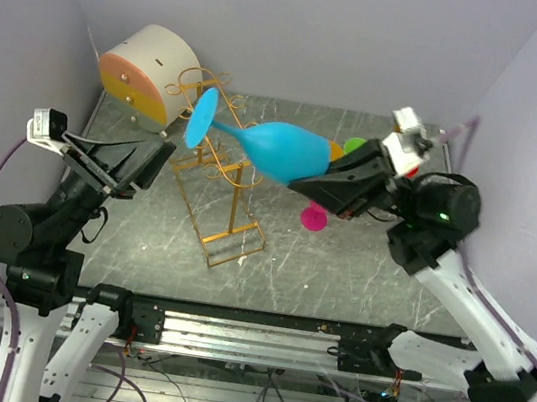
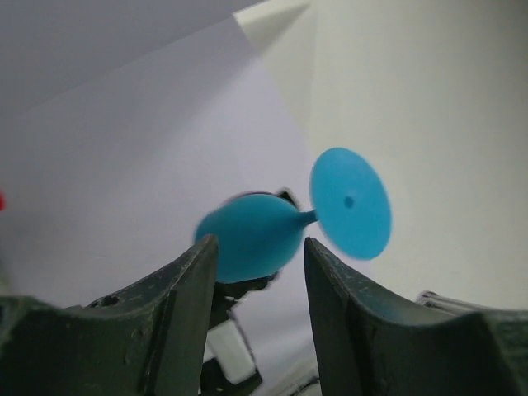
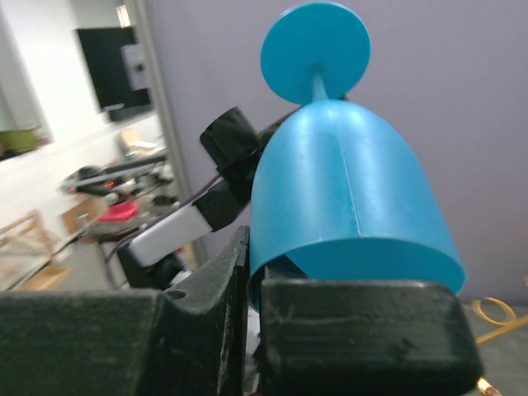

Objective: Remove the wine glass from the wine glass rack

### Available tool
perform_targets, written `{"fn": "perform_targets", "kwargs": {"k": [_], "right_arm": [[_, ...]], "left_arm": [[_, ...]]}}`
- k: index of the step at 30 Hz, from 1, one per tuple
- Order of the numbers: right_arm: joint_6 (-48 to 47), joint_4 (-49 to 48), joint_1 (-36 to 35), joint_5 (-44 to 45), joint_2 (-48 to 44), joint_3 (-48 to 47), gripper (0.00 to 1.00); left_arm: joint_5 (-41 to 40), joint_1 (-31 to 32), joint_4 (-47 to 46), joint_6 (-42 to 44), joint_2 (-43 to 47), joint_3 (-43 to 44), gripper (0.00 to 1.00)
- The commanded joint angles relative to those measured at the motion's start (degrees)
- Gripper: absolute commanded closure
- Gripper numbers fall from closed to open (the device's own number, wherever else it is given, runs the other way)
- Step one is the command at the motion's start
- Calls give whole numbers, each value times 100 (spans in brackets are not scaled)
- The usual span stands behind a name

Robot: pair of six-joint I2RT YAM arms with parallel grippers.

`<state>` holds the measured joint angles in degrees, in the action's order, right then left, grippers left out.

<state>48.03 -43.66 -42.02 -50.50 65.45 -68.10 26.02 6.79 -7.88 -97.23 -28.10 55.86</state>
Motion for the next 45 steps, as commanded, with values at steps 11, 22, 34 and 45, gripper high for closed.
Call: {"fn": "perform_targets", "kwargs": {"k": [11, 22, 34, 45], "right_arm": [[-3031, 8866, 1, 8771, -1042, -1793, 100], [-1263, 11965, 95, 10962, -459, -1787, 100], [-2726, 10515, 2071, 8198, -22, -831, 100], [-2912, 9448, 3371, 5955, 653, -201, 100]], "left_arm": [[-2558, -11, 5282, 4925, -419, 1897, 46], [-4134, -11, 6076, 5923, -126, 1450, 48], [-4465, -11, 5974, 6149, 60, 641, 50], [-4581, -11, 5908, 6248, 345, 34, 50]]}}
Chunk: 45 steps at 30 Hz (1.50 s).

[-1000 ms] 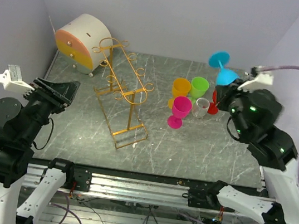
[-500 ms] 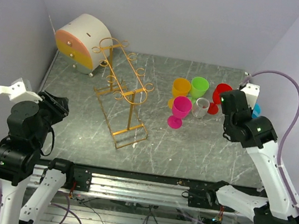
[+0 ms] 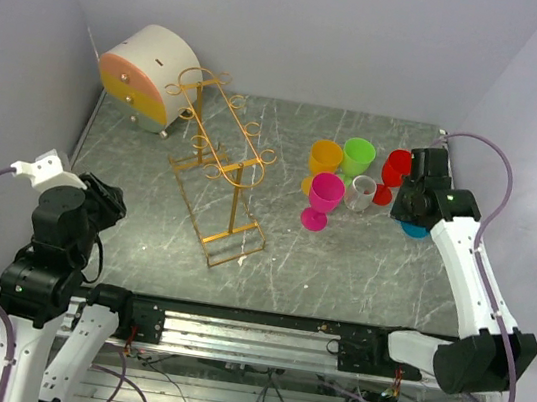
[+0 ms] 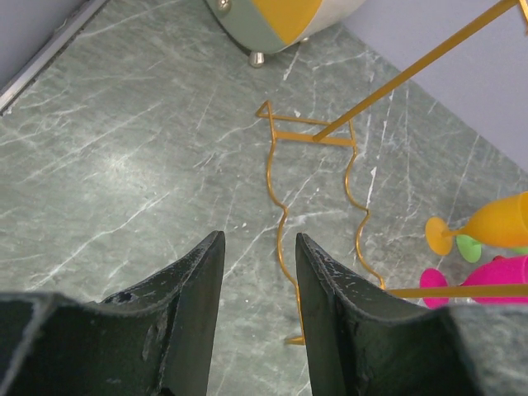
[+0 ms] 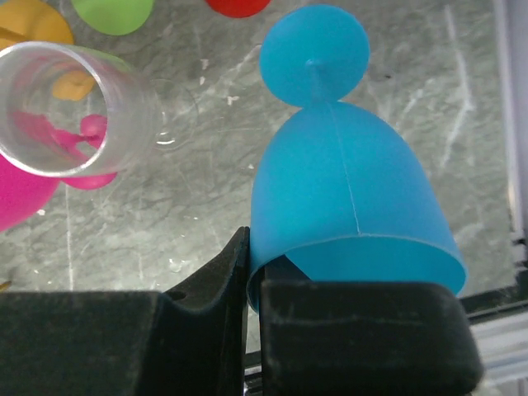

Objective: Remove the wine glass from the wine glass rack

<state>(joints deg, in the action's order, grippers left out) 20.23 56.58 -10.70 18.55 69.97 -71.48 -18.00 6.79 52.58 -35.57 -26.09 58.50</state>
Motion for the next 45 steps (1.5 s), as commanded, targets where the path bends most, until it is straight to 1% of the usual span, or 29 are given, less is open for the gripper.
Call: {"fn": "perform_targets", "kwargs": {"k": [1, 5, 12, 18, 27, 34, 38, 41, 45], "right_arm": [[-141, -645, 284, -1098, 269, 182, 100], [-172, -712, 390, -1578, 505, 218, 100], [-231, -433, 424, -1720, 682, 47, 100], [-230, -143, 422, -1965, 727, -32, 100], [-180, 293, 411, -1618, 564, -168, 100], [-203, 222, 398, -1765, 787, -19, 100], [-205, 99, 386, -1666, 966, 2, 100], [-199, 18, 379, -1635, 1051, -40, 96], [-147, -66, 354, -1533, 1005, -245, 81]], "left_arm": [[-148, -11, -147, 50, 180, -307, 50], [-6, -11, -300, 1, 293, -587, 50], [-13, -11, -247, -29, 213, -592, 50], [-49, -11, -246, -54, 385, -610, 50], [-30, -11, -274, -47, 505, -637, 51], [32, -11, -292, -20, 417, -637, 51], [46, -11, -274, -20, 413, -633, 51], [42, -11, -279, -20, 435, -636, 51], [40, -11, -274, -28, 410, -635, 51]]}}
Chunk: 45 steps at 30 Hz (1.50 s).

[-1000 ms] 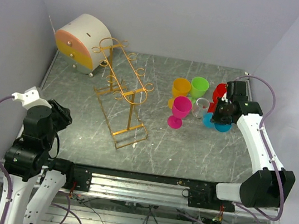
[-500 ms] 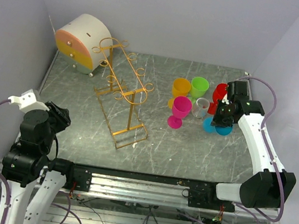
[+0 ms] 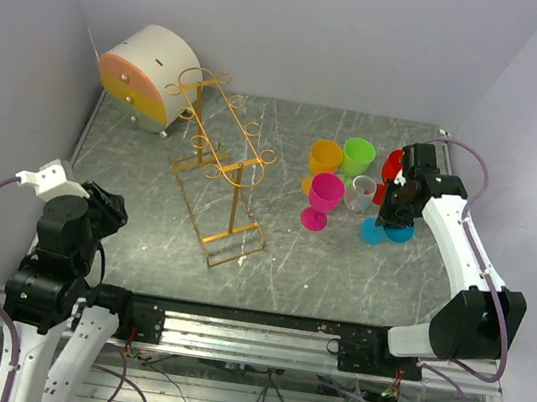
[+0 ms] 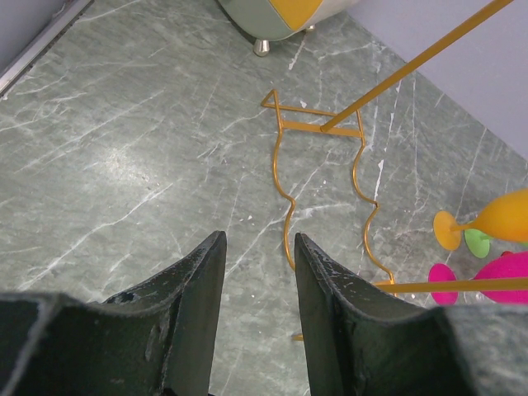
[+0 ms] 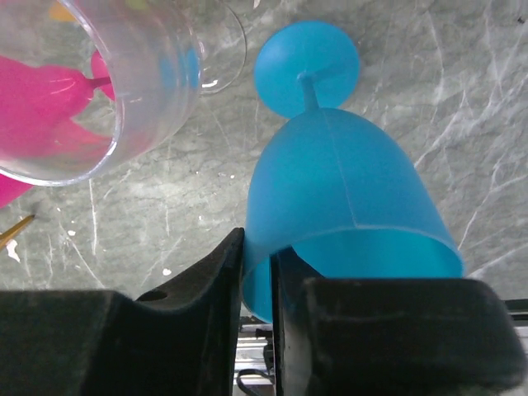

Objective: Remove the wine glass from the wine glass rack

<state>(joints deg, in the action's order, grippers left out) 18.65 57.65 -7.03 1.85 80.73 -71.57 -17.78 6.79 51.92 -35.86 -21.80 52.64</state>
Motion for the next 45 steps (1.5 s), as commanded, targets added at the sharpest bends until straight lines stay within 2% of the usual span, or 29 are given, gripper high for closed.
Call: {"fn": "perform_targets", "kwargs": {"k": [1, 4, 10, 13, 15, 18, 20, 25, 29, 33, 36, 45], "right_arm": [[33, -175, -13, 167, -96, -336, 74], [19, -190, -18, 186, -179, -699, 48], [-43, 45, -88, 205, -140, -1974, 45], [-55, -361, -154, -587, -479, -2223, 45], [8, -1107, -162, -1629, -965, -1834, 45], [361, -2844, -165, -3140, -1825, -442, 44], [601, -3698, -165, -3603, -2336, 349, 42], [461, -4182, -165, -3171, -3209, 1368, 37], [557, -4366, -160, -2832, -3771, 2044, 28], [749, -4195, -167, -2103, -4100, 2381, 20], [851, -4074, -165, -1813, -4249, 2539, 18], [900, -4075, -165, -1671, -4462, 2577, 18]], "left_arm": [[18, -11, -216, 6, -40, -59, 51], [25, -11, -219, 8, -88, -58, 51], [38, -11, -192, -9, -99, -48, 51], [28, -11, -179, -13, -62, -41, 51], [20, -13, -168, -19, -59, -32, 51], [-14, -11, -152, -42, -62, -29, 50], [-40, -11, -142, -63, -35, -29, 50], [-184, -11, -117, -154, 103, -39, 49], [-280, -11, -106, -206, 135, -48, 46], [-328, -11, -79, -246, 74, -33, 43], [-319, -11, -64, -252, 7, -22, 42], [-331, -11, -25, -281, -8, -16, 40]]}}
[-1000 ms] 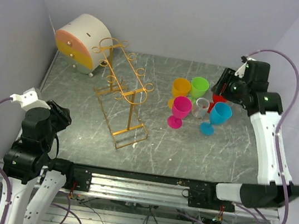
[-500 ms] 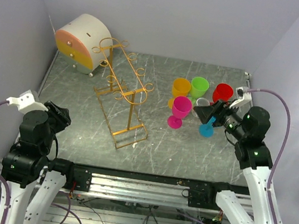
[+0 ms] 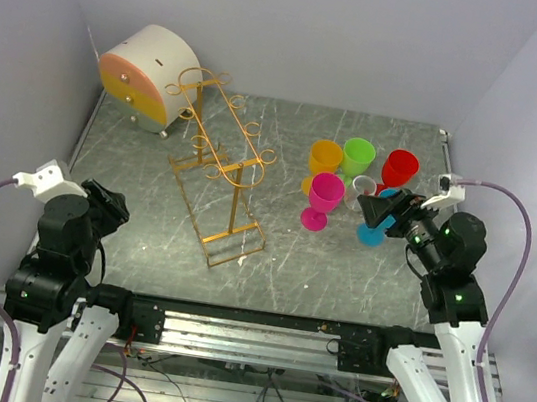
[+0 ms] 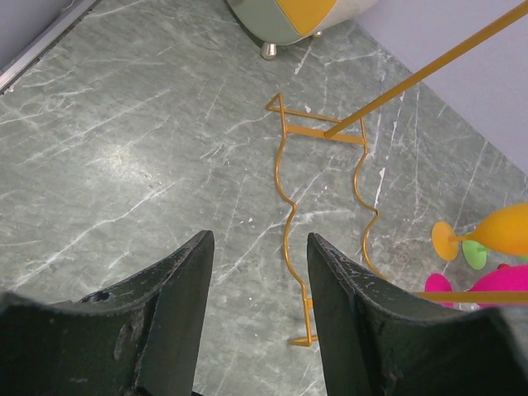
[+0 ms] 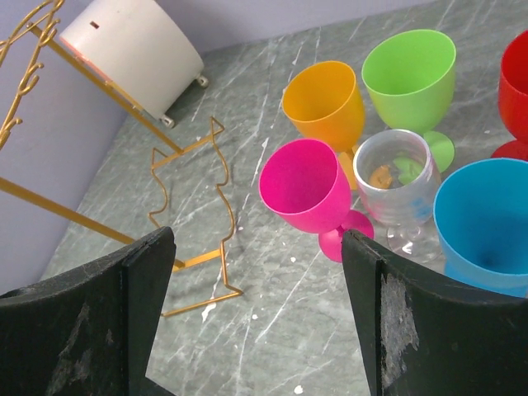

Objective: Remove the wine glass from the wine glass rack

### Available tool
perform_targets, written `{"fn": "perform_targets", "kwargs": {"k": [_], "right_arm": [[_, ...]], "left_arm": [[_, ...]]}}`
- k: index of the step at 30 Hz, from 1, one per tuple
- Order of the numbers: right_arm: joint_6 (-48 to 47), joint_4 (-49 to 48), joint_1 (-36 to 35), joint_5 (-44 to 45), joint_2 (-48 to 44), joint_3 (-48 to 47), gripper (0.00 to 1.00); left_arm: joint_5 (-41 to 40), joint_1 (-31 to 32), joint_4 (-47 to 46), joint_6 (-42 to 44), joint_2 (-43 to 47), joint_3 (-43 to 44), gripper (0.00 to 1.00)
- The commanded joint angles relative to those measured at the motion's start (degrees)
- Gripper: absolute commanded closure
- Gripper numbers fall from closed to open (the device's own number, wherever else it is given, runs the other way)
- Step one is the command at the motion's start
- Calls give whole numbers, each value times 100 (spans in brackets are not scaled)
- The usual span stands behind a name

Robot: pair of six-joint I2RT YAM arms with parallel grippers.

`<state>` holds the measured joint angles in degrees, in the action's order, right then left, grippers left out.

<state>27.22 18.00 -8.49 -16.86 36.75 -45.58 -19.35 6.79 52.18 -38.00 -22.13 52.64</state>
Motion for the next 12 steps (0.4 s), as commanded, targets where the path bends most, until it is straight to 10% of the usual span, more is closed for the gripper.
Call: {"fn": "perform_targets", "kwargs": {"k": [1, 12], "right_arm": [[14, -77, -17, 201, -52, -33, 18], [-95, -113, -16, 258, -92, 8, 21]], "left_arm": [[-175, -11, -51, -67, 42, -16, 41], [-105, -11, -90, -28, 70, -32, 41]]}}
